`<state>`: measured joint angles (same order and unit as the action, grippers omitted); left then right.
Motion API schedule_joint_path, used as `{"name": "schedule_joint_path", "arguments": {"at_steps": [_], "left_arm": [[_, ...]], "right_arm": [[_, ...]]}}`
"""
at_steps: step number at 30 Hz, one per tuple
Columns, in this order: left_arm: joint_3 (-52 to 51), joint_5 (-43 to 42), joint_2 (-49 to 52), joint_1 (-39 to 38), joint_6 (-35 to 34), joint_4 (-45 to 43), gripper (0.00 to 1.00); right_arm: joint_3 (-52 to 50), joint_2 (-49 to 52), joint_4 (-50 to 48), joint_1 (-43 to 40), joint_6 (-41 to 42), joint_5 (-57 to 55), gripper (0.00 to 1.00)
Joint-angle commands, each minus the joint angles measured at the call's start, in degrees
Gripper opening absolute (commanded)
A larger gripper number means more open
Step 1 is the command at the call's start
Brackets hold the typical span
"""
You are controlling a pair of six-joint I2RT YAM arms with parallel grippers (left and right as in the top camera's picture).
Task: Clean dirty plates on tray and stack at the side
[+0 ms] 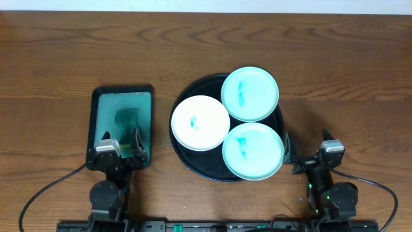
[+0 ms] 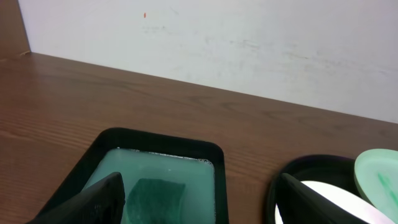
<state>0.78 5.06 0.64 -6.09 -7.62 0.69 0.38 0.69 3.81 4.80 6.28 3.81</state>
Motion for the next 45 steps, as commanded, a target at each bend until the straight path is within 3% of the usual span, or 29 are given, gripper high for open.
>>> {"name": "schedule_joint_path", "arguments": {"at_steps": [1,33,37,40,45], "left_arm": [[-0.55,1.44,0.02,0.28,0.50,2.95,0.78],[-0.55,2.51,0.02,0.28,0.04,2.08,0.78],[-0.55,-3.61,0.22,0.28,-7.32,3.37,0.78],[-0.50,-10.56,2.29,0.28,-11.26,3.13,0.78],[0.63,-15.32,8.92,0.28,-15.87,2.97,0.78]], "right_arm": [[-0.07,-0.04,0.26,0.87,-0.79,-0.35,0.99],[-0.07,-0.04,-0.46,0.87,-0.81,-0.63,0.99],[-0.07,-0.04,-1.25,0.87,0.98,-1.18,0.99],[-0.07,-0.04,-0.76,0.87,4.61,2.78,0.99],[-0.02,-0.02,-0.83,0.87,9.62,11.72,0.99]]}}
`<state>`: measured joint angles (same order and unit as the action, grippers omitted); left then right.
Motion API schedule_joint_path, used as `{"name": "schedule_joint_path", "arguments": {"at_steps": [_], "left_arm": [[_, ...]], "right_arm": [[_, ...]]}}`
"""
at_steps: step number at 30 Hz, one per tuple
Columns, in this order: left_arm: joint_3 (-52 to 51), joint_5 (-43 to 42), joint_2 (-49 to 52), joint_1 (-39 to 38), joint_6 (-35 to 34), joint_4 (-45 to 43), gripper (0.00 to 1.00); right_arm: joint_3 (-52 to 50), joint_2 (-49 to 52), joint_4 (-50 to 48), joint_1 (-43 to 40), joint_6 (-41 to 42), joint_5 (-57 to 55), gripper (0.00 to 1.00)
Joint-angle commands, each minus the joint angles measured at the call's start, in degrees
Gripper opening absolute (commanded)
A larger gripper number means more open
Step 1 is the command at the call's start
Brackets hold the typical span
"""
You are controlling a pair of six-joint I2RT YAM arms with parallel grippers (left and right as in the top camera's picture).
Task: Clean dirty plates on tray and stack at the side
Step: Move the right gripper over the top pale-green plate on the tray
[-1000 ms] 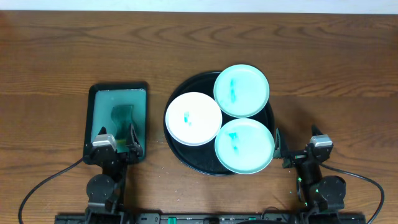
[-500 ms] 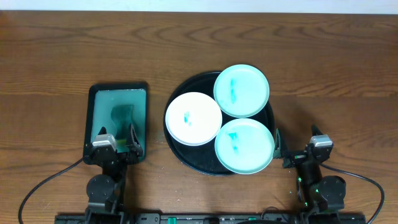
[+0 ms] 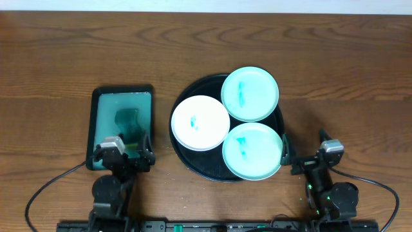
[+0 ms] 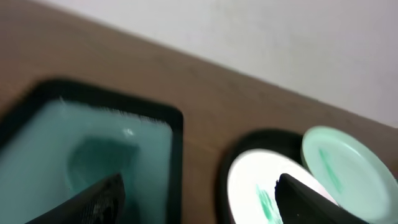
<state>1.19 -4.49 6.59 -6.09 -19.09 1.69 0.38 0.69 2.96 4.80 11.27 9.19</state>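
A round black tray [image 3: 183, 151] holds three smeared plates: a white one [image 3: 200, 122] on its left, a teal one [image 3: 250, 94] at the back and a teal one [image 3: 252, 151] at the front. A dark green sponge [image 3: 127, 121] lies in the water of a black rectangular basin [image 3: 123, 92]. My left gripper [image 3: 124, 153] is open at the basin's near edge; its wrist view is blurred and shows the sponge [image 4: 102, 154], the white plate [image 4: 264, 186] and the back teal plate [image 4: 345, 163]. My right gripper [image 3: 308, 149] is open just right of the tray.
The brown wooden table [image 3: 58, 71] stretches around the basin and tray, with a white wall [image 4: 249, 31] behind its far edge. Black cables [image 3: 45, 190] run from both arm bases at the near edge.
My left gripper has turned and shifted a little to the right, so its wrist view now takes in more of the tray and plates. The right gripper has barely moved.
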Motion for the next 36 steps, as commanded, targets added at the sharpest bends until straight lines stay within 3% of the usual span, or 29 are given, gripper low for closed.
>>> {"name": "schedule_joint_path", "arguments": {"at_steps": [1,8,14,22,29,32,36], "left_arm": [[0.98,-6.19,4.57,0.26,-4.42,1.95,0.78],[12.31,-6.23,19.04,0.28,-3.89,2.64,0.78],[30.12,-6.71,36.63,0.28,-3.61,11.26,0.78],[57.75,-6.91,56.06,0.26,-3.45,36.83,0.78],[74.23,-6.82,64.19,0.28,1.29,56.19,0.78],[77.13,-6.40,65.70,0.28,1.49,61.57,0.78],[77.42,-6.82,66.27,0.28,1.22,63.63,0.78]], "right_arm": [[0.20,0.04,0.15,0.87,6.27,7.72,0.99],[6.91,5.90,3.82,0.87,8.81,10.75,0.99],[21.42,24.96,8.83,0.87,5.84,10.86,0.99],[55.39,60.59,37.05,0.90,-3.30,12.07,0.99],[86.03,87.25,66.12,1.51,-4.55,12.28,0.99],[94.09,95.12,75.38,3.10,-6.73,12.26,0.99],[96.26,100.10,77.57,5.57,-7.26,12.26,0.99]]}}
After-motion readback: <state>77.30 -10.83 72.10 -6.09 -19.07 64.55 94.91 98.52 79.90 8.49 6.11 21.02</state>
